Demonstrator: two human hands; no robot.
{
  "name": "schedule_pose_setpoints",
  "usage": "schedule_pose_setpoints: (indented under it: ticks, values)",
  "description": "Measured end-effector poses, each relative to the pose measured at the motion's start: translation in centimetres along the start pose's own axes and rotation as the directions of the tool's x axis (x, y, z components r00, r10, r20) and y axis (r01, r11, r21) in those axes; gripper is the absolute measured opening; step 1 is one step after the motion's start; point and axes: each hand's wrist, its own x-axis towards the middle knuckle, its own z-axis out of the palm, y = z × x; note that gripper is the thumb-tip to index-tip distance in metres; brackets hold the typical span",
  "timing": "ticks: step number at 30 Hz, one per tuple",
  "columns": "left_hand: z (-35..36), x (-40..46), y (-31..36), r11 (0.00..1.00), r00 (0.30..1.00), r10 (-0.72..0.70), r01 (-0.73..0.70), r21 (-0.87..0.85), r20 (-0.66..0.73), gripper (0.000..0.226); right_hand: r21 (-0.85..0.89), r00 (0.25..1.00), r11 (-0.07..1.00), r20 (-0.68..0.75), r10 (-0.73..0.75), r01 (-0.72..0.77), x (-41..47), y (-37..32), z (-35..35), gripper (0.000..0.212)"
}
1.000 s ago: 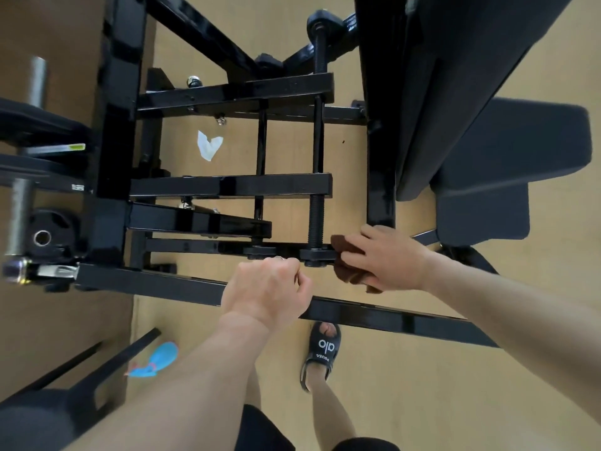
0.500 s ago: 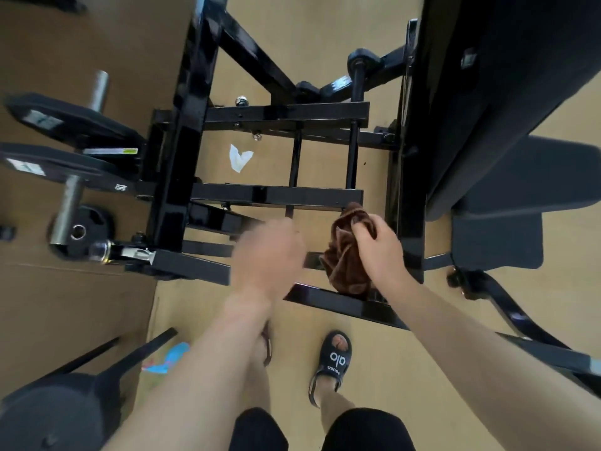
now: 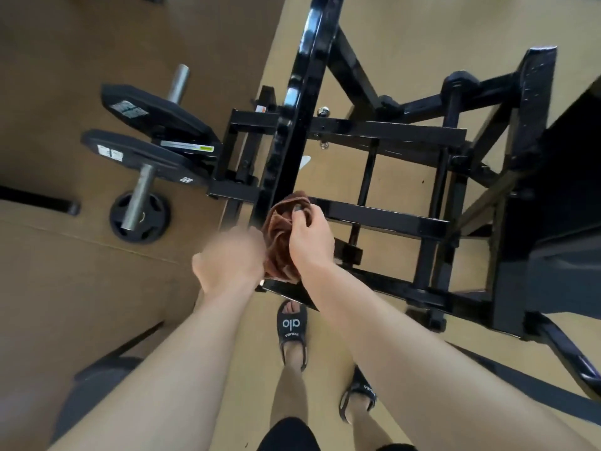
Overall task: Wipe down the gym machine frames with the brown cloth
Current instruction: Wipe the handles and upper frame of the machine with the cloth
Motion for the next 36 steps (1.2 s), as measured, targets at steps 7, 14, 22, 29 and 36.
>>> schedule_pose_setpoints:
  ticks: [7, 14, 22, 29, 36]
  values:
    - [-0.3, -0.1, 0.3, 0.997, 1.0, 0.001, -0.003, -0.073, -0.022, 0.028, -0.236, 0.997, 0.969, -0.043, 0.066, -0.075, 1.3, -1.0, 6.3, 0.051]
    - [0.1, -0.3, 1.1, 0.987, 0.992, -0.014, -0.007, -0.159, -0.129, 0.04, -0.592, 0.982, 0.798, -0.055, -0.181, 0.114, 5.4, -1.9, 6.5, 0.072]
    - [0.2, -0.5, 1.1, 0.986, 0.975, -0.012, -0.026, -0.167, -0.223, 0.041, -0.685, 0.916, 0.681, -0.053, -0.398, 0.257, 14.5, -7.8, 4.8, 0.067]
    - [0.2, -0.4, 1.1, 0.985, 0.972, -0.038, -0.002, -0.172, -0.234, 0.035, -0.741, 0.702, 0.196, 0.466, -0.539, 0.643, 5.9, 1.0, 3.9, 0.04]
    - [0.0, -0.5, 1.1, 0.984, 0.969, -0.061, 0.018, -0.177, -0.24, 0.037, -0.614, 0.463, -0.127, 0.7, -0.544, 0.779, 9.0, 0.2, 2.1, 0.038]
